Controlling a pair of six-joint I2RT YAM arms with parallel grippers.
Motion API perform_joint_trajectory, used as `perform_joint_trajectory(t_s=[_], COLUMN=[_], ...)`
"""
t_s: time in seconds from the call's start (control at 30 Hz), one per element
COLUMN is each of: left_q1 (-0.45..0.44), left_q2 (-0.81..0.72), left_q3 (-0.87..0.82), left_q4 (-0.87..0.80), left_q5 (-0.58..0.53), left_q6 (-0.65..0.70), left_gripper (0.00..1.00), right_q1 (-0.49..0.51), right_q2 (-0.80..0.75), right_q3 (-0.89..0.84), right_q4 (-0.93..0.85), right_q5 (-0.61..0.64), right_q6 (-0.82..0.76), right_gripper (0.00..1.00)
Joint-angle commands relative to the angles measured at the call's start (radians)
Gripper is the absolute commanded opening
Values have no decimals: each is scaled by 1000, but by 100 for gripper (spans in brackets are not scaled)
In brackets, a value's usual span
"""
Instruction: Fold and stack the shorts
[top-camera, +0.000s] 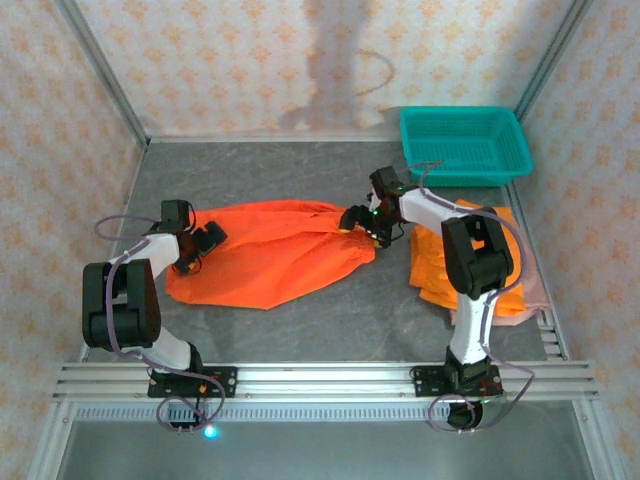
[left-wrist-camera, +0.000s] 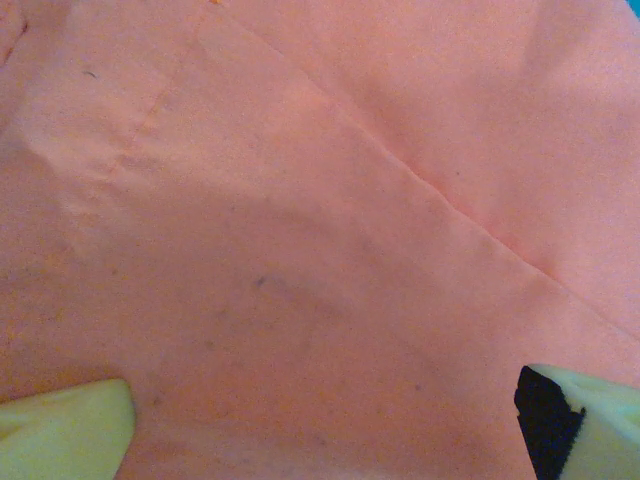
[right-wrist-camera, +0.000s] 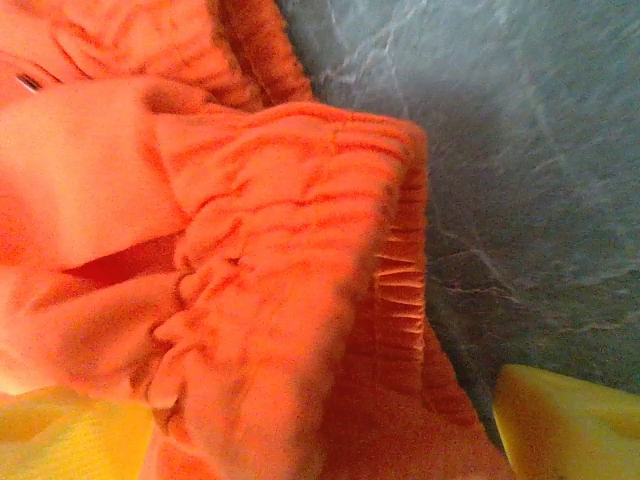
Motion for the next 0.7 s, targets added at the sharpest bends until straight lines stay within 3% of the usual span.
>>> perform_joint_trajectory(t_s=[0.0, 0.07, 0.2, 0.4, 0.57, 0.67], left_q1=[1, 1, 1, 0, 1, 0], left_q2=[27, 28, 29, 16, -48, -119], left_q3=[-36, -36, -35, -32, -19, -2], left_q4=[-22, -20, -19, -20, 1, -10], left_q5=[-17, -15, -12, 3, 101, 134], left_q6=[-1, -1, -2, -8, -24, -26], left_gripper=[100, 100, 100, 100, 100, 100], right_q1=[22, 34, 49, 60, 60, 59], right_q2=[26, 40, 61, 52, 8, -31], right_q3=[27, 33, 38, 45, 101, 152], right_q4=[-11, -24, -27, -43, -189, -316], right_q5=[13, 39, 51, 123, 332, 491], right_q6=[-19, -30, -29, -15, -67, -125], right_gripper=[85, 84, 70, 28, 2, 0])
